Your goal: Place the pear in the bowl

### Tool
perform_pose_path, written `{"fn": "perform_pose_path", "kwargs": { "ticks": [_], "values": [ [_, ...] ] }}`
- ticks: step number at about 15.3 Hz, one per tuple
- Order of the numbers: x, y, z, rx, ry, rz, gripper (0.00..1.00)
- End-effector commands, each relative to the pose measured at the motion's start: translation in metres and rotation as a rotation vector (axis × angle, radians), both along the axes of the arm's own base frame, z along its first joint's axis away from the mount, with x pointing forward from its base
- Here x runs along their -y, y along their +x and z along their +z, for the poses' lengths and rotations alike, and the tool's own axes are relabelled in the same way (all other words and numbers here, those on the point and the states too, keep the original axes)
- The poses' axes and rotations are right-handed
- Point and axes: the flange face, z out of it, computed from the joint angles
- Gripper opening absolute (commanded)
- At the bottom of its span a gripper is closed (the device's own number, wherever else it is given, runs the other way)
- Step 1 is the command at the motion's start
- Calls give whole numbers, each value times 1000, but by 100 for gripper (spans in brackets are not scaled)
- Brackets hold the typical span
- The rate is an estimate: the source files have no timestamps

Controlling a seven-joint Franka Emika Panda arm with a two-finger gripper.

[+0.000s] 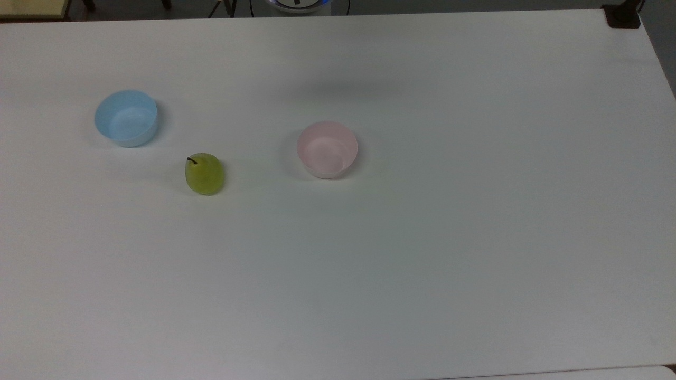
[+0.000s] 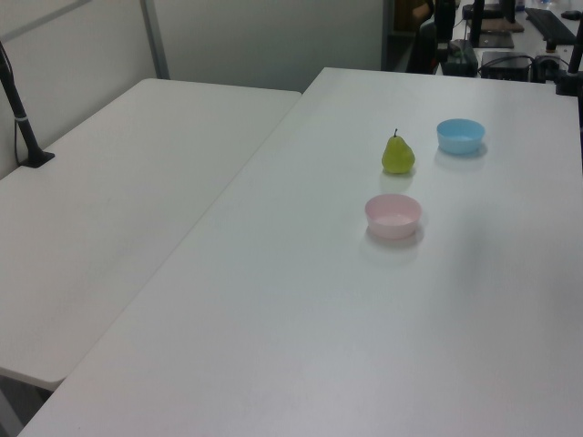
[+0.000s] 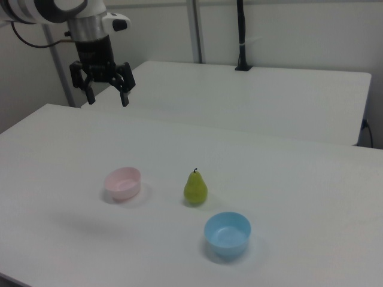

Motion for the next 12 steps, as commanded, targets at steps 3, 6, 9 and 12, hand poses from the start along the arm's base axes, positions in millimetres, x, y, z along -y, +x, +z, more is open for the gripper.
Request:
{"fn": "perform_pose_path", "kwargs": {
  "ticks": [3,6,9,12],
  "values": [
    [1,-6,-8,-16,-6,154,100],
    [6,0,-18,-34,-7,265,100],
    [11,14,-41,-73,-34,270,100],
    [26,27,-59,-80,-51,252,100]
  ]
}}
